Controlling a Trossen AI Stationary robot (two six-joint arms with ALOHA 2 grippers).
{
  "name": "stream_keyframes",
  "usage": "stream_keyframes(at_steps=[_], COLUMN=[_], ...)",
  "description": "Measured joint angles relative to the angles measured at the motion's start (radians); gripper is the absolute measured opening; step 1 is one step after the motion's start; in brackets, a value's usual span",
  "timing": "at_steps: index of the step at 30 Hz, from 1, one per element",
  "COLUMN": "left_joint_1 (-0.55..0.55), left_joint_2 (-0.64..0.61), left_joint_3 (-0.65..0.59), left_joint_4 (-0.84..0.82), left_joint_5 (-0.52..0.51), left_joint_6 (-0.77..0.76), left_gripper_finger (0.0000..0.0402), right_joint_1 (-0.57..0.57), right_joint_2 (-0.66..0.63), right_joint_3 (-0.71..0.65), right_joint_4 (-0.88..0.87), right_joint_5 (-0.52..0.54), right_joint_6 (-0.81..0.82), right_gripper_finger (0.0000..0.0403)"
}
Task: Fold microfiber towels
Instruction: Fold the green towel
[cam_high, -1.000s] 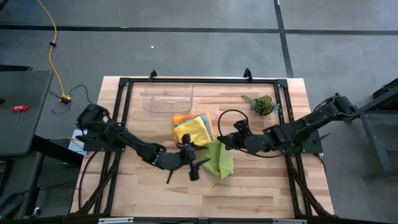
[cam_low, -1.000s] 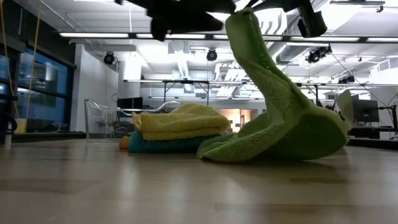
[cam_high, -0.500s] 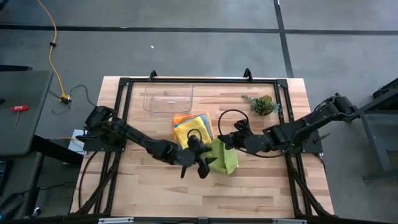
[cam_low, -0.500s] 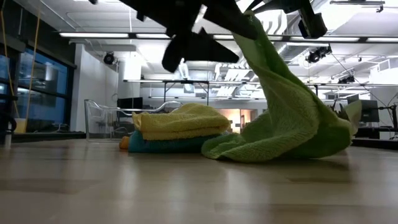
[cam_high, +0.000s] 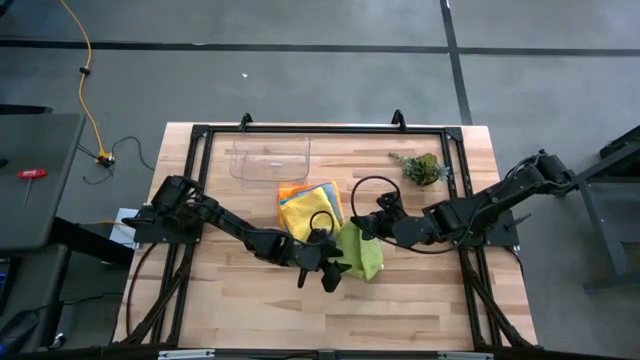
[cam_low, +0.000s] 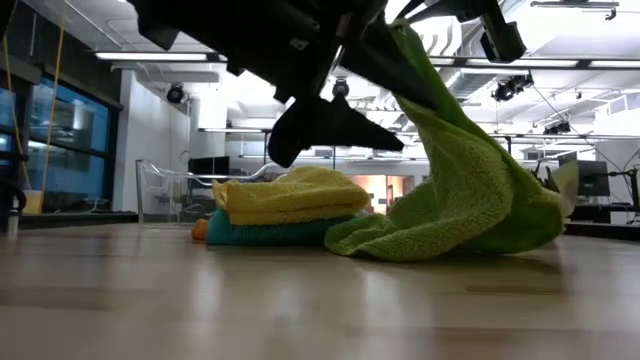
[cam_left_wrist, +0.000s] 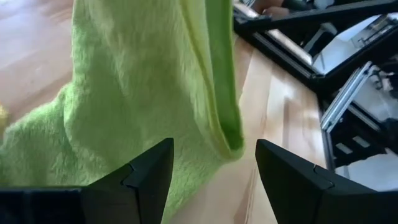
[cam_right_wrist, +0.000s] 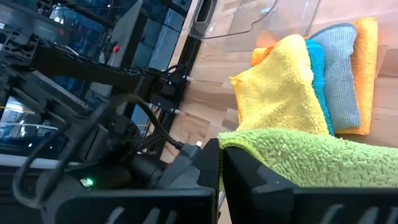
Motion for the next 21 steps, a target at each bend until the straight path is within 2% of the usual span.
stream_keyframes(at_steps=[3,6,9,11,12,16,21], left_joint_1=[-0.005,-0.002,0.003,0.010,0.013,0.037,0.077], left_joint_2=[0.004,0.003,0.003,0.003,0.003,-0.033,-0.194], left_joint_3=[-0.001,-0.001,-0.001,-0.001,-0.001,-0.002,-0.002], left_joint_4=[0.001,0.001,0.002,-0.004,-0.008,-0.094,-0.232], left_joint_5=[-0.010,-0.008,0.004,0.038,0.065,0.185,0.272], left_joint_6=[0.006,0.020,0.040,0.061,0.067,0.079,0.189], left_gripper_finger=[0.0213,0.0183,0.0108,0.0041,0.0021,0.0009,0.0003], right_joint_1=[0.000,0.000,0.000,0.000,0.000,0.000,0.000], right_joint_2=[0.000,0.000,0.000,0.000,0.000,-0.017,-0.043], right_joint_3=[0.000,0.000,0.000,0.000,0.000,0.003,0.071], right_joint_4=[0.002,0.002,0.004,0.007,0.011,0.048,0.034], right_joint_5=[0.004,0.004,0.004,0.003,0.003,-0.006,-0.049], right_joint_6=[0.000,0.000,0.000,0.000,-0.002,-0.080,-0.254], right_gripper_finger=[0.0000,0.0000,0.0000,0.0000,0.0000,0.0000,0.0000])
